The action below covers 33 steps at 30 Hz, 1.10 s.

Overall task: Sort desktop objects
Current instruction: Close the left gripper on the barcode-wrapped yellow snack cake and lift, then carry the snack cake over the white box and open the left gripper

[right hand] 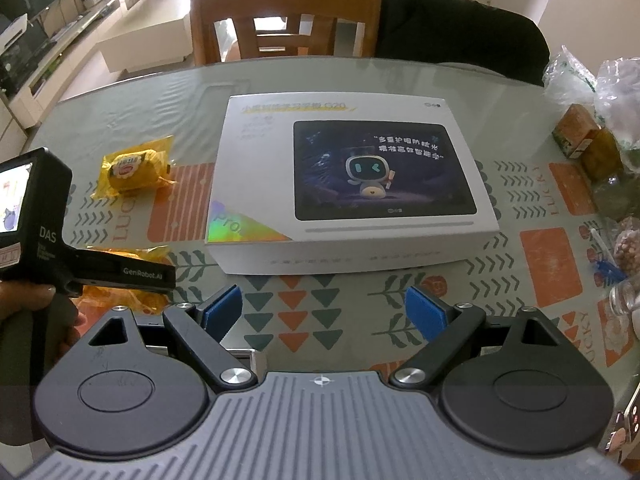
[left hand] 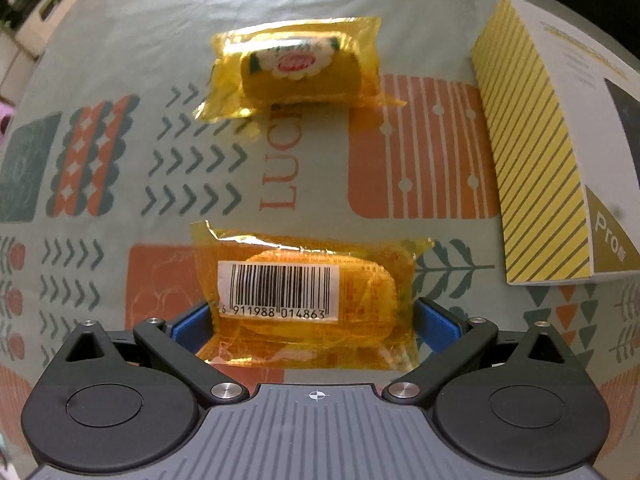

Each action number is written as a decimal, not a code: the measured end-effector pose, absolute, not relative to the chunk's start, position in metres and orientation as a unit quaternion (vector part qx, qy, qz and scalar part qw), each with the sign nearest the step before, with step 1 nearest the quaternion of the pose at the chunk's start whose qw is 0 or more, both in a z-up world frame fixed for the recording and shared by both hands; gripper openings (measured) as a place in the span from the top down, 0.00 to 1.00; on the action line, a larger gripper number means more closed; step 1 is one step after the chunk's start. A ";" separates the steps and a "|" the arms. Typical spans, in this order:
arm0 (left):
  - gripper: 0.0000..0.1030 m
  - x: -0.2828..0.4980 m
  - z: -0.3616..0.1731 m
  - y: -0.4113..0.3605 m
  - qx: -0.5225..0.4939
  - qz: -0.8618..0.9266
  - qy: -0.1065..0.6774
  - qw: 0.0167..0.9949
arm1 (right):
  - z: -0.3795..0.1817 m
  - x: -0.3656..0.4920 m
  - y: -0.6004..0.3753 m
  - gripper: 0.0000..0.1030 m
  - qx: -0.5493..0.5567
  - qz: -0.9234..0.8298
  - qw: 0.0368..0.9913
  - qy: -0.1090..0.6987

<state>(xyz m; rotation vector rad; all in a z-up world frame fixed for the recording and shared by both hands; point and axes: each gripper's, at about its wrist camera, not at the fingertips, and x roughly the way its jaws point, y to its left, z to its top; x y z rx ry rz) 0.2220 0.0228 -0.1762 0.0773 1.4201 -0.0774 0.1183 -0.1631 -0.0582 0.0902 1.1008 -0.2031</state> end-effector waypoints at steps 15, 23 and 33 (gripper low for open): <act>0.35 0.199 -0.123 0.021 0.042 -0.051 0.587 0.807 | -0.047 0.101 -0.153 0.00 0.043 -0.098 0.853 0.510; 0.35 0.183 -0.084 0.023 0.024 -0.048 0.560 0.827 | -0.034 0.088 -0.143 0.00 0.046 -0.094 0.861 0.498; 0.34 0.146 -0.054 0.033 0.020 -0.050 0.543 0.838 | -0.014 0.064 -0.125 0.00 0.047 -0.080 0.875 0.475</act>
